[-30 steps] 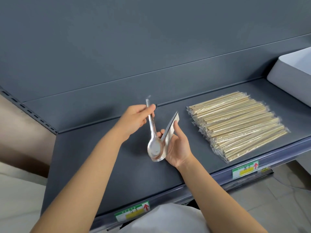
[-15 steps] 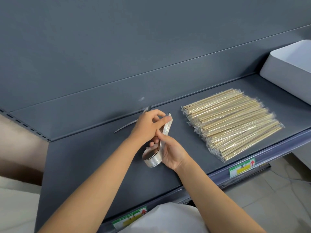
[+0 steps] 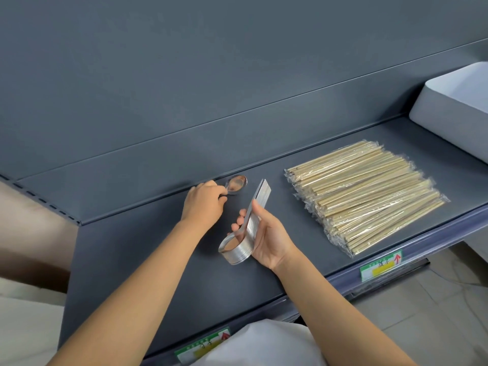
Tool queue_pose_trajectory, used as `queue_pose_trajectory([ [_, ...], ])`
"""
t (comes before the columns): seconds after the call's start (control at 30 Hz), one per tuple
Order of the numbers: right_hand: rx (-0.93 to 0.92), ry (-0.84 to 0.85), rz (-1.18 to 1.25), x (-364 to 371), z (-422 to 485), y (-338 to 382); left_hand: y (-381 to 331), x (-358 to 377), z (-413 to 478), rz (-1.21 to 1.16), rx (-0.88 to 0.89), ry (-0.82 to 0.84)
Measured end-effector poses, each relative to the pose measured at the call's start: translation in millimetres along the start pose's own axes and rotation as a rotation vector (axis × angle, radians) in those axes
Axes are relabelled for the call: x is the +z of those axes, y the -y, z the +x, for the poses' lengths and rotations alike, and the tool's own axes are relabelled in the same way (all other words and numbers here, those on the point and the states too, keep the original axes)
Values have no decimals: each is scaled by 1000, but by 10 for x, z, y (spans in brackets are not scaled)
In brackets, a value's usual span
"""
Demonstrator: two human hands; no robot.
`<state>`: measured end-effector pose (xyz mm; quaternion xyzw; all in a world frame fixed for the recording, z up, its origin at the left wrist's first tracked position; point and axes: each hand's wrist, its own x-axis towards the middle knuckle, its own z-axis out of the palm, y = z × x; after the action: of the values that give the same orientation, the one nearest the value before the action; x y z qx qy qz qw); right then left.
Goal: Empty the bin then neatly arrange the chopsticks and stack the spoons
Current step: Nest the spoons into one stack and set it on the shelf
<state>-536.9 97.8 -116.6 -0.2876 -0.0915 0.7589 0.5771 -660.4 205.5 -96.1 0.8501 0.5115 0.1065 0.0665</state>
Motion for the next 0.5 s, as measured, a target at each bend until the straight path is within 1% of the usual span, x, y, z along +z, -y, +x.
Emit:
queue_pose_trajectory([
  [0.13,17,6,29,35,-27,31,-44,-12,11,-63,-3,5],
  [0.3,12,-8,24,37,-28,24,63,43,26,-103,-80,-72],
  [0.4,17,-17,11,36,-27,25,97,46,39,-178,-167,-12],
  [0.5,18,-24,1,26,-28,20,103,37,65,-186,-221,72],
])
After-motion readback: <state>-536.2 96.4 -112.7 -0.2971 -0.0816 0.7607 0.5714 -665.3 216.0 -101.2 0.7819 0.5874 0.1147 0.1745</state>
